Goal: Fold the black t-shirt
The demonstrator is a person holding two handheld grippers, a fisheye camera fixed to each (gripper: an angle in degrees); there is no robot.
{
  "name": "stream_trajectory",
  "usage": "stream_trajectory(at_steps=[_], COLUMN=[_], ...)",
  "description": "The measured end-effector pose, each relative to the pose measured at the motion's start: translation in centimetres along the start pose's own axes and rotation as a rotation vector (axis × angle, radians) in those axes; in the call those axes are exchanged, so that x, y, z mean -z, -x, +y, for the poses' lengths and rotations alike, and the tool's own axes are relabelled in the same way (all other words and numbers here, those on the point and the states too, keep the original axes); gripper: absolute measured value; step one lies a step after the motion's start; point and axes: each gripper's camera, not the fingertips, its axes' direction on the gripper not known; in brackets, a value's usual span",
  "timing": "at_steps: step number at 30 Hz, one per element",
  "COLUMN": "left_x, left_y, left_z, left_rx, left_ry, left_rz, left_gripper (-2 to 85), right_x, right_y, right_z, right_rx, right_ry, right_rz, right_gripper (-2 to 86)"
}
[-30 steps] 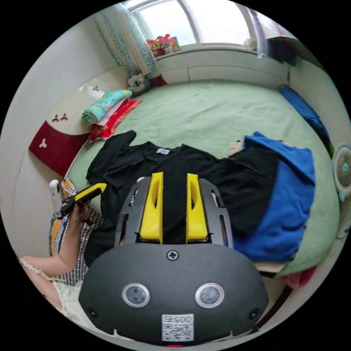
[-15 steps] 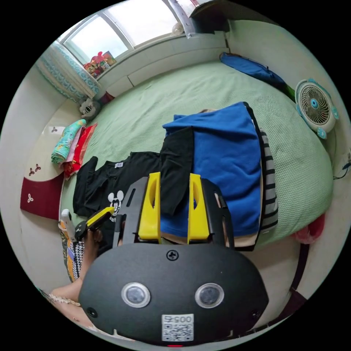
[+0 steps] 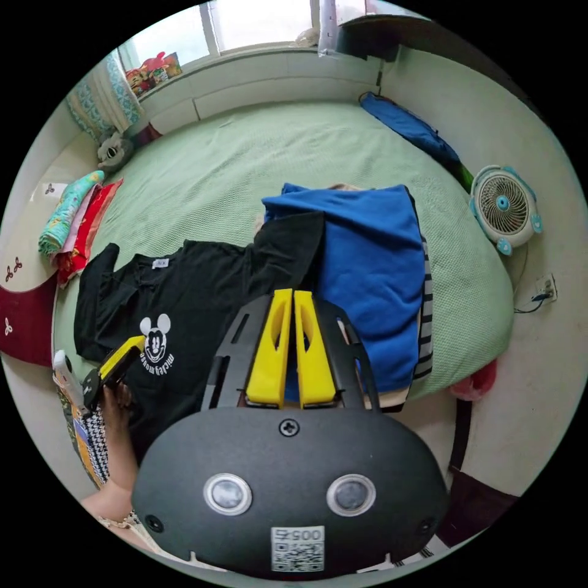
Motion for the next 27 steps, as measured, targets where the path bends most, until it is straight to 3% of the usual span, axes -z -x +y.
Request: stream_trajectory(at_steps=[6,11,27], left_x=[-1.3,-2.4,-7.5], left_y=[0.6,1.2,1.1], left_z=[-0.6,-1.0,-3.9], left_rx=[0.034,0.052,0.014], left_ry=[-0.014,0.003,0.029], left_rz=[-0.002,-0.013,0.073], left_gripper=[-0.6,-0.6,3.7], right_x=[3.1,0.7,-0.6], right_y=[9.5,18.0,14.8], right_z=[-1.4,-2.2,-6.4], right_rx=[0.216,0.371,0.192], right_ry=[-0.069,0.063,0.093], right_rz=[-0.012,-0.119,-0.159], right_gripper=[-0.3,4.8,8.0])
